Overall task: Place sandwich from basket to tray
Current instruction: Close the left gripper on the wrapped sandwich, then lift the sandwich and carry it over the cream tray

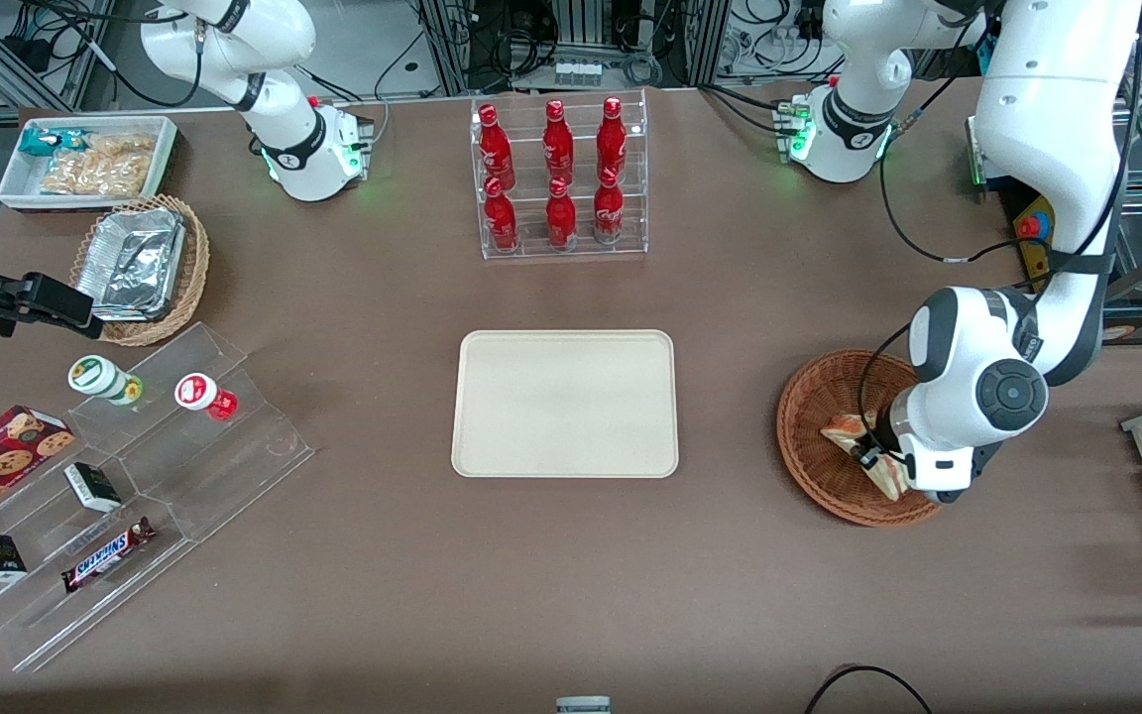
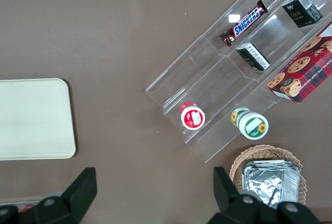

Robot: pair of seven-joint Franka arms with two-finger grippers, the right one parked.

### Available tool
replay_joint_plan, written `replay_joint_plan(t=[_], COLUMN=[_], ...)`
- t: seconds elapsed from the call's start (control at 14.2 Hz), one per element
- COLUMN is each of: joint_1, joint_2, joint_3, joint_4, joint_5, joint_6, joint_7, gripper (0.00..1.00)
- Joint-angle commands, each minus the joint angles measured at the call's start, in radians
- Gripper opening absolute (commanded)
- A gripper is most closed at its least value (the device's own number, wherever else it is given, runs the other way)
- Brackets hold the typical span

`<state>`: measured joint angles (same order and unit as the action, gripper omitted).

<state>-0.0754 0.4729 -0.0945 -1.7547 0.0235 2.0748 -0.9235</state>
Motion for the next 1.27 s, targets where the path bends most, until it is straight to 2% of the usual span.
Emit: replay_joint_plan(t=[0.0,0.28,0.63,0.91,1.2], joint_1=[-0.108,-0.311,-0.529,-0.619,-0.647], joint_2=[-0.016,0.027,0.214,0.314,0.400], joint_3=[0.006,0.004,0.001,-0.010,-0.028], joint_4=[0.150,0.247,0.460,0.494,0.535], joint_5=[0.016,0.012,0.006,-0.002,0.001], joint_6=[-0.201,-0.239,-0.225,-0.087,-0.088], joint_7=[-0.028,-0.029,0.018,0.095,0.071], gripper=[0.21,0.21,0.22,0.22,0.23])
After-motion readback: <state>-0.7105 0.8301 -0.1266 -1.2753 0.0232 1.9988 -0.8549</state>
